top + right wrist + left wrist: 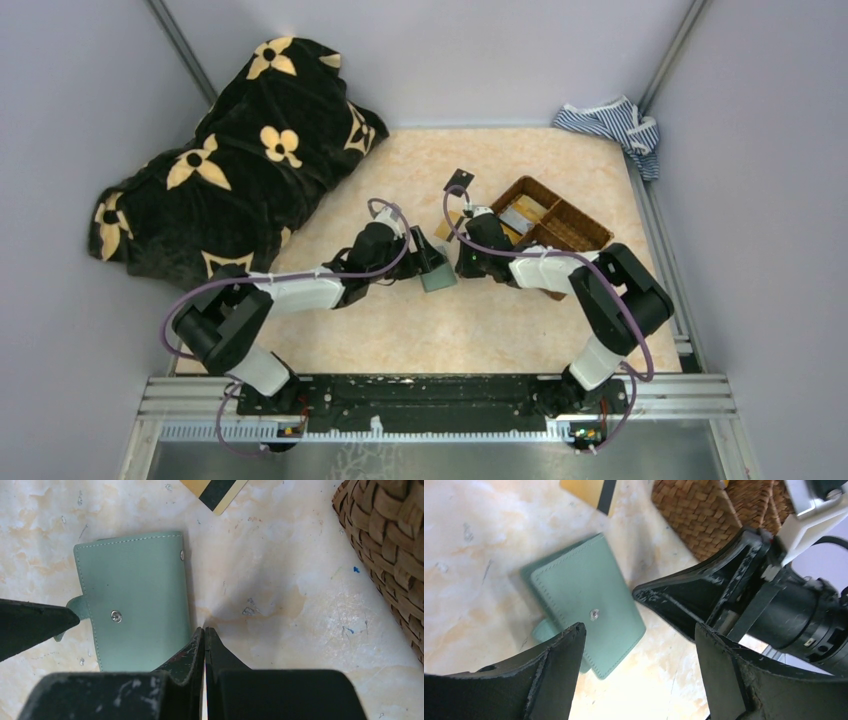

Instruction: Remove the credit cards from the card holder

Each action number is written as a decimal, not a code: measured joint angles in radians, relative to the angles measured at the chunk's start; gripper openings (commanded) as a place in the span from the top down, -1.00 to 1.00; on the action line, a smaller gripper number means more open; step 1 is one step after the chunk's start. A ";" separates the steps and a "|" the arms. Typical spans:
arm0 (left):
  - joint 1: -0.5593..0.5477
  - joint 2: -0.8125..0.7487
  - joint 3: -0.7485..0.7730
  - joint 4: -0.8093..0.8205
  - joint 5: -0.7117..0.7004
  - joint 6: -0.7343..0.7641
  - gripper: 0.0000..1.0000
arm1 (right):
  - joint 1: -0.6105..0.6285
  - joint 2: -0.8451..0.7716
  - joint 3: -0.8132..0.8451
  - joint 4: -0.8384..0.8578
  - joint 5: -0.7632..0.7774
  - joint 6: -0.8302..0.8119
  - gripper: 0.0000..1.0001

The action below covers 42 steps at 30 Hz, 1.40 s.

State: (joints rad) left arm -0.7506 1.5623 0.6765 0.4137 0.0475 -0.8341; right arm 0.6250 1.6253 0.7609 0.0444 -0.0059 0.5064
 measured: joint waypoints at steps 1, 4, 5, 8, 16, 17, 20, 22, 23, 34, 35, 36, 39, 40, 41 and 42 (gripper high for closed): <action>0.000 -0.007 -0.008 -0.010 -0.005 -0.005 -0.70 | -0.002 0.000 0.000 0.000 -0.003 0.002 1.00; 0.000 -0.045 -0.037 -0.032 -0.018 -0.015 -0.71 | -0.002 0.000 0.000 0.001 -0.008 0.003 1.00; 0.000 -0.058 -0.042 -0.037 -0.022 -0.015 -0.71 | -0.002 0.000 0.000 0.001 -0.011 0.003 1.00; 0.000 -0.079 -0.043 -0.042 -0.034 -0.013 -0.72 | -0.002 0.000 0.000 0.001 -0.020 0.004 1.00; 0.000 -0.048 -0.043 -0.055 -0.040 -0.012 -0.73 | -0.002 0.000 0.000 0.000 -0.025 0.010 1.00; 0.000 -0.040 -0.043 -0.055 -0.041 -0.012 -0.73 | -0.002 0.000 0.000 0.000 -0.025 0.010 1.00; 0.000 -0.014 -0.043 -0.059 -0.047 -0.016 -0.73 | -0.002 0.000 0.000 0.000 -0.025 0.010 1.00; 0.000 0.002 -0.042 -0.064 -0.051 -0.019 -0.74 | -0.002 0.000 -0.001 0.000 -0.025 0.010 1.00; 0.000 0.011 -0.042 -0.066 -0.052 -0.020 -0.74 | -0.002 0.000 -0.001 0.000 -0.025 0.010 1.00; 0.000 0.060 -0.018 -0.026 -0.027 -0.040 -0.72 | -0.002 -0.001 -0.001 0.000 -0.025 0.010 1.00; 0.000 0.062 -0.016 -0.022 -0.025 -0.041 -0.73 | -0.002 -0.001 -0.001 0.000 -0.025 0.010 1.00; 0.000 0.064 -0.015 -0.019 -0.024 -0.041 -0.72 | -0.002 -0.001 -0.001 0.000 -0.025 0.010 1.00; 0.000 0.071 -0.011 -0.016 -0.020 -0.041 -0.72 | -0.004 -0.001 -0.001 0.000 -0.025 0.010 1.00; 0.000 0.072 -0.010 -0.014 -0.019 -0.042 -0.72 | -0.005 -0.001 -0.001 0.000 -0.025 0.010 1.00; 0.000 0.072 -0.010 -0.013 -0.018 -0.042 -0.72 | -0.006 -0.001 -0.002 0.000 -0.025 0.010 1.00; 0.000 0.072 -0.010 -0.010 -0.016 -0.044 -0.72 | -0.006 -0.001 -0.002 0.000 -0.025 0.010 1.00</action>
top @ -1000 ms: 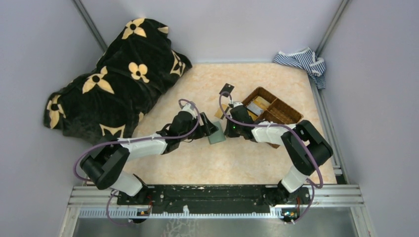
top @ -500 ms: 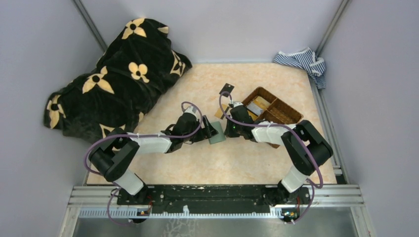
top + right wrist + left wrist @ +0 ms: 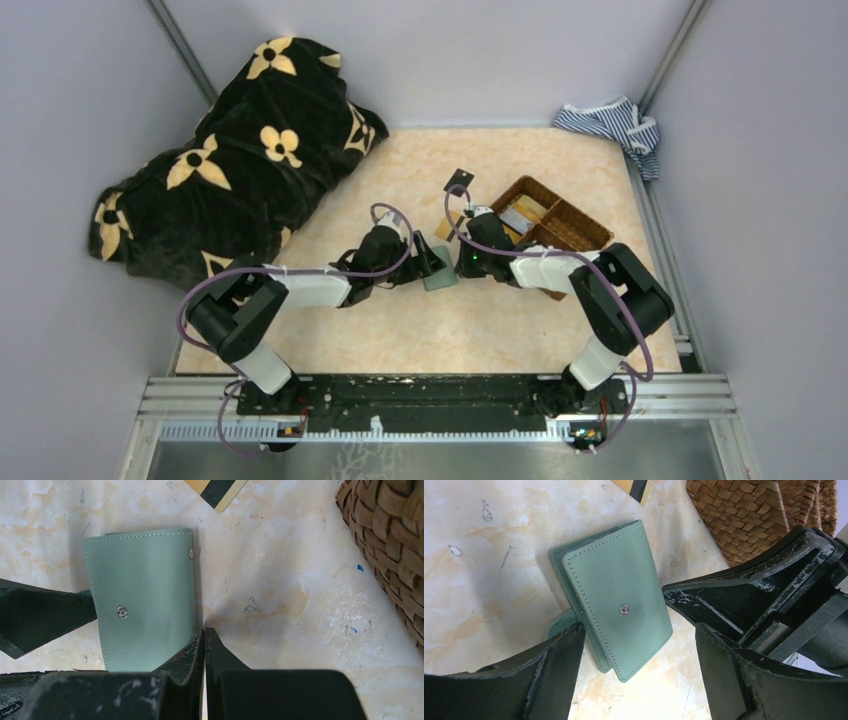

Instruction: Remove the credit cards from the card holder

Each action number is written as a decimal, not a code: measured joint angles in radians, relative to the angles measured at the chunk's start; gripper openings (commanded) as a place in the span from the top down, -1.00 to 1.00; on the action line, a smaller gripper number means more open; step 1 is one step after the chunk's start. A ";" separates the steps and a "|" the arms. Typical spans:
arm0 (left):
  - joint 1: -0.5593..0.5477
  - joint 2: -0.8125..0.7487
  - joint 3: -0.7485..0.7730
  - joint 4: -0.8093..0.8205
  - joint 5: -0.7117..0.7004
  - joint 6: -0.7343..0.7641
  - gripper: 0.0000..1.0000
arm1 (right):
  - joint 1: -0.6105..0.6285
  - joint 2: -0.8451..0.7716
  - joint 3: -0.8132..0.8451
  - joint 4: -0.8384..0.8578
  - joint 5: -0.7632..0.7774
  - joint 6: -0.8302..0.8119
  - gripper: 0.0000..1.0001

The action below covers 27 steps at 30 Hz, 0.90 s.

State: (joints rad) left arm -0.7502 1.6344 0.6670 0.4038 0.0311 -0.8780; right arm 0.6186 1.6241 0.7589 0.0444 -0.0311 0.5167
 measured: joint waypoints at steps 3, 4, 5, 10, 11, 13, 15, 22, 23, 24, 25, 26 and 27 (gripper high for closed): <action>0.000 0.000 0.000 0.004 0.005 -0.003 -0.71 | 0.000 0.000 0.000 0.001 -0.002 0.000 1.00; 0.000 0.000 0.001 0.005 0.006 -0.005 -0.71 | 0.000 0.000 -0.002 0.004 -0.002 0.000 1.00; 0.000 0.000 0.003 0.005 0.008 -0.006 -0.71 | 0.000 0.000 -0.007 0.014 -0.004 0.000 1.00; 0.000 0.001 0.037 0.004 0.016 -0.011 -0.71 | -0.006 0.000 -0.013 0.030 -0.017 0.001 1.00; 0.000 0.004 0.048 0.008 0.019 -0.012 -0.71 | -0.006 0.000 -0.013 0.030 -0.019 0.001 1.00; 0.000 0.013 0.068 0.021 0.031 -0.018 -0.71 | -0.006 0.000 -0.016 0.035 -0.026 0.004 1.00; 0.000 0.024 0.081 0.041 0.051 -0.027 -0.71 | -0.006 0.000 -0.021 0.043 -0.032 0.006 1.00; -0.003 0.048 0.096 0.068 0.086 -0.045 -0.71 | -0.006 0.000 -0.040 0.080 -0.049 0.016 1.00; -0.004 0.053 0.101 0.069 0.090 -0.047 -0.71 | -0.006 0.000 -0.042 0.084 -0.050 0.017 1.00; -0.005 0.058 0.106 0.073 0.094 -0.049 -0.71 | -0.007 0.000 -0.045 0.090 -0.052 0.023 1.00; -0.006 0.063 0.110 0.078 0.098 -0.052 -0.70 | -0.009 -0.001 -0.047 0.092 -0.054 0.027 1.00; -0.007 0.069 0.113 0.084 0.101 -0.054 -0.70 | -0.012 -0.002 -0.048 0.095 -0.054 0.029 1.00; -0.007 0.077 0.119 0.089 0.106 -0.058 -0.70 | -0.016 -0.004 -0.053 0.101 -0.056 0.031 1.00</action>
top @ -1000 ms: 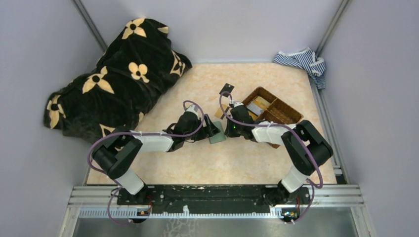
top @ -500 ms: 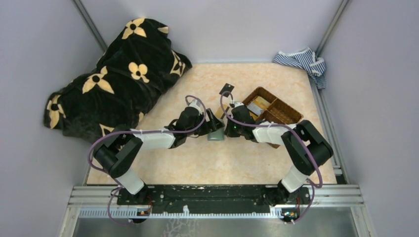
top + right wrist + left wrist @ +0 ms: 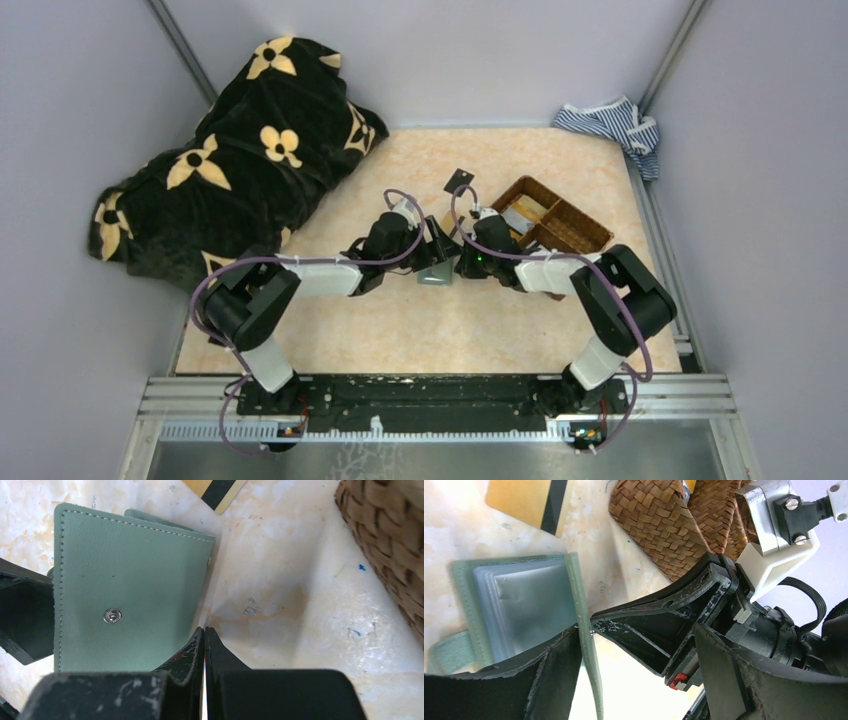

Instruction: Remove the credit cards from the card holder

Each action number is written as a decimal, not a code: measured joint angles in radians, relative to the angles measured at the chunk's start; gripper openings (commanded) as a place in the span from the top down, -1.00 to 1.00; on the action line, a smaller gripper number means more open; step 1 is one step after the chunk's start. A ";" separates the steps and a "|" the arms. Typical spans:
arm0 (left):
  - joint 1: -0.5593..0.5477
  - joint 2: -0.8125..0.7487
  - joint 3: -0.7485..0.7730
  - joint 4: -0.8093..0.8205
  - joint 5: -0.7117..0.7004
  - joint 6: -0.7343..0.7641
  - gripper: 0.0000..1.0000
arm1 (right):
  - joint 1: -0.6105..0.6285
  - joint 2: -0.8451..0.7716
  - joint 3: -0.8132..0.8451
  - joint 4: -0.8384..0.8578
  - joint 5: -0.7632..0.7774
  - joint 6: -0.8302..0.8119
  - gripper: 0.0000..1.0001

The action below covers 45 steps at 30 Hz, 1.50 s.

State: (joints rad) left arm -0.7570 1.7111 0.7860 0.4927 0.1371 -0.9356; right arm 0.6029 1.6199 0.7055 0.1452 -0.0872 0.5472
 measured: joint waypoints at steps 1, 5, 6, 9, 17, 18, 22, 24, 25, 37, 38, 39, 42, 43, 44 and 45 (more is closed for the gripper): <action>-0.001 0.008 0.005 0.003 0.006 -0.004 -0.70 | -0.005 -0.005 -0.007 0.006 -0.002 0.000 1.00; -0.012 0.035 0.031 0.010 0.023 -0.014 -0.70 | -0.018 -0.034 -0.039 0.013 0.002 -0.002 1.00; -0.016 0.042 0.038 0.010 0.026 -0.015 -0.70 | -0.020 -0.045 -0.048 0.009 0.009 -0.003 1.00; -0.024 0.066 0.054 0.026 0.047 -0.019 -0.70 | -0.024 -0.090 -0.077 -0.022 0.027 -0.005 1.00; -0.062 0.109 0.124 0.051 0.104 -0.035 -0.71 | -0.028 -0.316 -0.139 -0.191 0.092 -0.007 1.00; -0.068 0.111 0.139 0.049 0.110 -0.034 -0.71 | -0.031 -0.354 -0.143 -0.219 0.108 -0.006 1.00; -0.084 0.124 0.196 0.057 0.147 -0.030 -0.71 | -0.041 -0.478 -0.143 -0.314 0.162 -0.004 1.00; -0.092 0.134 0.216 0.071 0.171 -0.031 -0.71 | -0.043 -0.533 -0.143 -0.360 0.186 -0.004 1.00; -0.097 0.143 0.225 0.083 0.187 -0.032 -0.71 | -0.043 -0.559 -0.143 -0.386 0.198 -0.005 1.00; -0.131 0.183 0.250 0.182 0.251 -0.038 -0.71 | -0.043 -0.715 -0.145 -0.541 0.257 -0.013 1.00; -0.131 0.171 0.235 0.182 0.242 -0.038 -0.72 | -0.042 -0.713 -0.145 -0.539 0.246 -0.018 1.00; -0.132 0.154 0.219 0.179 0.229 -0.035 -0.73 | -0.039 -0.711 -0.145 -0.534 0.234 -0.023 1.00; -0.133 0.091 0.182 0.142 0.173 -0.013 -0.73 | -0.031 -0.697 -0.145 -0.486 0.192 -0.028 1.00; -0.133 0.070 0.171 0.129 0.153 -0.009 -0.73 | -0.028 -0.689 -0.145 -0.464 0.181 -0.029 1.00; -0.133 0.044 0.152 0.118 0.126 -0.005 -0.73 | -0.024 -0.678 -0.145 -0.436 0.163 -0.031 1.00; -0.132 0.016 0.128 0.110 0.098 -0.003 -0.73 | -0.020 -0.666 -0.145 -0.414 0.146 -0.032 1.00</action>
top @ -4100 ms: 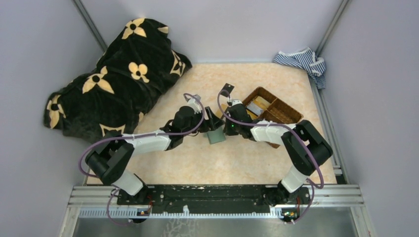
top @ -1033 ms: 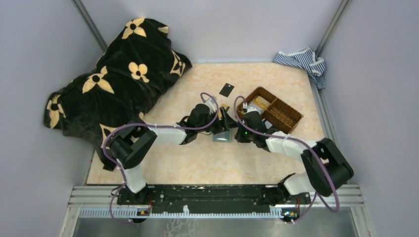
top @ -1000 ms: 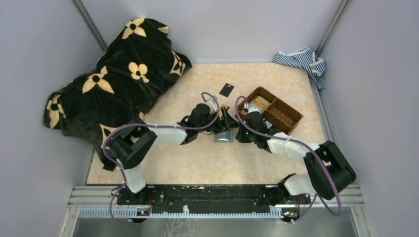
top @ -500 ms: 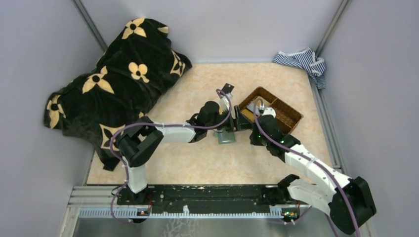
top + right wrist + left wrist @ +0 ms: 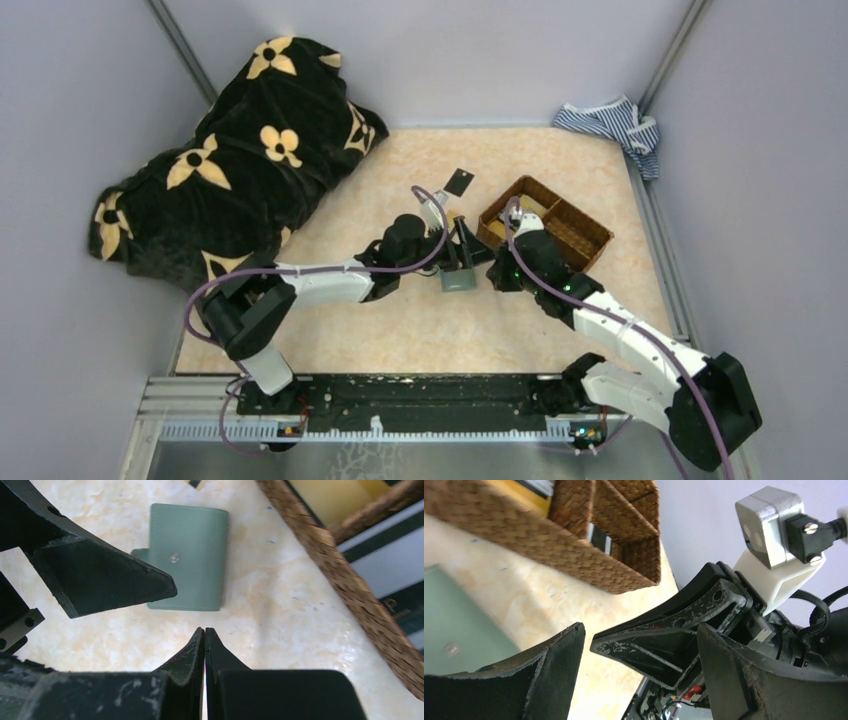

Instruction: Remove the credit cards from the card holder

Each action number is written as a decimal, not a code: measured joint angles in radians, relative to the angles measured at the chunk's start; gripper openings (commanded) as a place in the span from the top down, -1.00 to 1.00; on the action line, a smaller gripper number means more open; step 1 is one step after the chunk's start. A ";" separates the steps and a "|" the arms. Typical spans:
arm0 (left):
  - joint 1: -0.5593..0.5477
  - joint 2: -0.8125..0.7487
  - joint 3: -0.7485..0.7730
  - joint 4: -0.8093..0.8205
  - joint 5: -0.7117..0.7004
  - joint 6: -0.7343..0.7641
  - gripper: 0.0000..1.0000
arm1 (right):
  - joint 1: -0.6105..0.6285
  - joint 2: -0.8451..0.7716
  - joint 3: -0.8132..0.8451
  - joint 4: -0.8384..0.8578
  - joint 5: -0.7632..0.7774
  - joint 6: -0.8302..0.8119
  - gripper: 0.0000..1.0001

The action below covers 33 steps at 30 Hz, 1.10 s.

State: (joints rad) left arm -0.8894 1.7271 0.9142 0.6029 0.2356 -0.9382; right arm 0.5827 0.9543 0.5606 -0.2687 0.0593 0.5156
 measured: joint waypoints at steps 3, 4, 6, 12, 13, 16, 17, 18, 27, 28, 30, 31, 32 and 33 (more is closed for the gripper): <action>0.007 -0.053 -0.069 -0.011 -0.069 -0.003 -0.74 | 0.011 0.042 0.000 0.055 -0.045 -0.006 1.00; 0.019 -0.059 -0.095 -0.022 -0.106 -0.008 -0.74 | 0.014 0.051 0.000 0.068 -0.061 -0.009 1.00; 0.056 -0.054 -0.147 -0.055 -0.165 -0.025 -0.73 | 0.021 0.061 0.001 0.091 -0.087 -0.014 1.00; 0.124 -0.046 -0.303 -0.033 -0.231 -0.117 -0.72 | 0.024 0.087 0.004 0.128 -0.119 -0.018 1.00; 0.129 -0.046 -0.306 -0.019 -0.229 -0.127 -0.72 | 0.024 0.089 0.004 0.129 -0.122 -0.018 1.00; 0.138 -0.046 -0.308 -0.003 -0.225 -0.140 -0.72 | 0.024 0.095 0.004 0.131 -0.126 -0.018 1.00; 0.139 -0.046 -0.307 0.001 -0.223 -0.139 -0.72 | 0.024 0.096 0.004 0.132 -0.128 -0.018 1.00; 0.140 -0.046 -0.307 0.003 -0.219 -0.139 -0.72 | 0.024 0.097 0.004 0.133 -0.129 -0.018 1.00; 0.139 0.001 -0.236 0.023 -0.156 -0.139 -0.72 | 0.024 0.097 0.004 0.151 -0.133 -0.018 1.00; 0.139 0.009 -0.227 0.028 -0.148 -0.139 -0.72 | 0.024 0.097 0.004 0.151 -0.133 -0.018 1.00; 0.138 0.025 -0.214 0.035 -0.138 -0.139 -0.72 | 0.024 0.097 0.004 0.151 -0.133 -0.018 1.00; 0.138 0.035 -0.206 0.039 -0.133 -0.139 -0.72 | 0.024 0.097 0.004 0.151 -0.133 -0.018 1.00; 0.136 0.047 -0.200 0.045 -0.128 -0.139 -0.72 | 0.024 0.097 0.004 0.151 -0.133 -0.018 1.00; 0.134 0.056 -0.194 0.048 -0.125 -0.139 -0.71 | 0.024 0.097 0.004 0.151 -0.133 -0.018 1.00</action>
State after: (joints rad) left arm -0.7555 1.7836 0.7200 0.6510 0.1108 -1.0771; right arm 0.6067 1.0515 0.5644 -0.1173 -0.0734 0.4980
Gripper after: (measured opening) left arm 0.858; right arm 0.002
